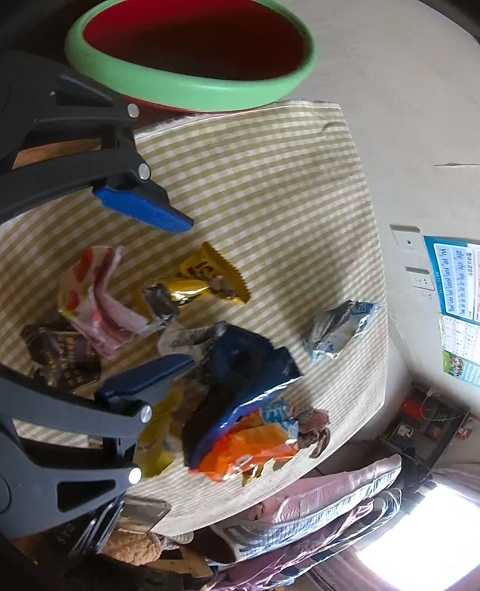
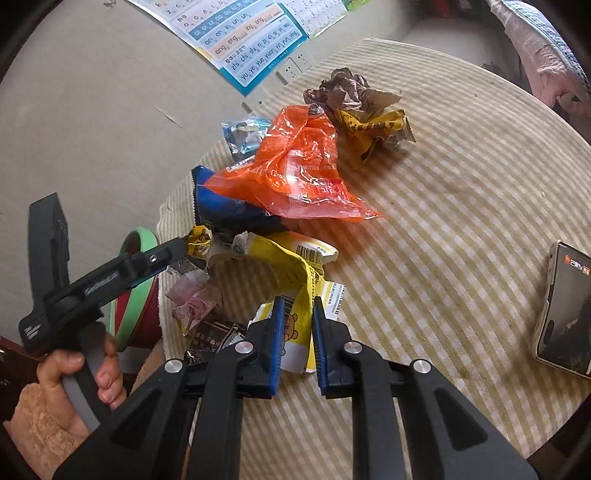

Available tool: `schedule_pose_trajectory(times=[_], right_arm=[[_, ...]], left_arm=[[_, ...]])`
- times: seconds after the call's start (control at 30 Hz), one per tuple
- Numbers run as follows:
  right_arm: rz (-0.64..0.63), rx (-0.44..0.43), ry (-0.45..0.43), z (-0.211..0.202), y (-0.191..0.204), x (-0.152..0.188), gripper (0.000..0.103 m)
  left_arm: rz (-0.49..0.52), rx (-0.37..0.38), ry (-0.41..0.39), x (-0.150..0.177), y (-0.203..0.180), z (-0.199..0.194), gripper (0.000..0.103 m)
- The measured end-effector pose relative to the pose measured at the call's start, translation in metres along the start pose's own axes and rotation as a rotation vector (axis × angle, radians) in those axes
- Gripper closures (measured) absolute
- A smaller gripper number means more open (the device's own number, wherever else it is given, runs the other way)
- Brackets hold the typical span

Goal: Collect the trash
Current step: 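Grasp the yellow wrapper with the left gripper while the right gripper grasps the yellow-white packet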

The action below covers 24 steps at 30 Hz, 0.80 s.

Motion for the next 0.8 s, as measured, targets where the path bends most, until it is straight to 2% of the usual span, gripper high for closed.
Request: schedule_pose_trajectory(times=[0.03, 0.1, 0.13, 0.17, 0.23, 0.47, 0.67, 0.77, 0.8], right_arm=[[-0.003, -0.002, -0.004, -0.001, 0.001, -0.001, 0.089], [-0.010, -0.007, -0.013, -0.002, 0.006, -0.004, 0.089], [-0.012, -0.010, -0.016, -0.003, 0.007, -0.004, 0.089], [-0.012, -0.013, -0.018, -0.003, 0.007, -0.004, 0.089], [-0.013, -0.021, -0.017, -0.003, 0.008, -0.004, 0.089], [-0.037, -0.034, -0.032, -0.010, 0.014, -0.003, 0.089], [-0.052, -0.041, -0.064, -0.023, 0.022, -0.006, 0.094], [-0.063, -0.014, -0.052, -0.023, 0.018, -0.003, 0.095], [-0.060, -0.009, -0.049, -0.023, 0.017, -0.002, 0.091]], left_arm=[[0.006, -0.004, 0.006, -0.001, 0.000, 0.003, 0.038], [0.020, -0.002, 0.043, 0.000, -0.002, 0.012, 0.056], [0.022, 0.000, 0.068, 0.001, -0.002, 0.017, 0.075], [0.021, 0.000, 0.082, 0.003, -0.001, 0.019, 0.086], [0.013, -0.005, 0.078, 0.004, 0.000, 0.018, 0.093], [0.034, -0.021, -0.013, 0.000, 0.001, -0.011, 0.096], [0.035, -0.011, -0.084, -0.001, 0.003, -0.043, 0.096], [0.039, -0.008, -0.105, -0.001, 0.003, -0.052, 0.096], [0.038, -0.008, -0.111, 0.000, 0.004, -0.055, 0.096]])
Point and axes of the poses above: each gripper's, at about its wrist camera, not at the fingertips, and z roughly the way its jaws point, y to its left, x to its underside, the point moved 8 cm from there along z, roughly the way its jaws point, and after that the axes turned 2 degrees about -x, right-handed, at the moved point
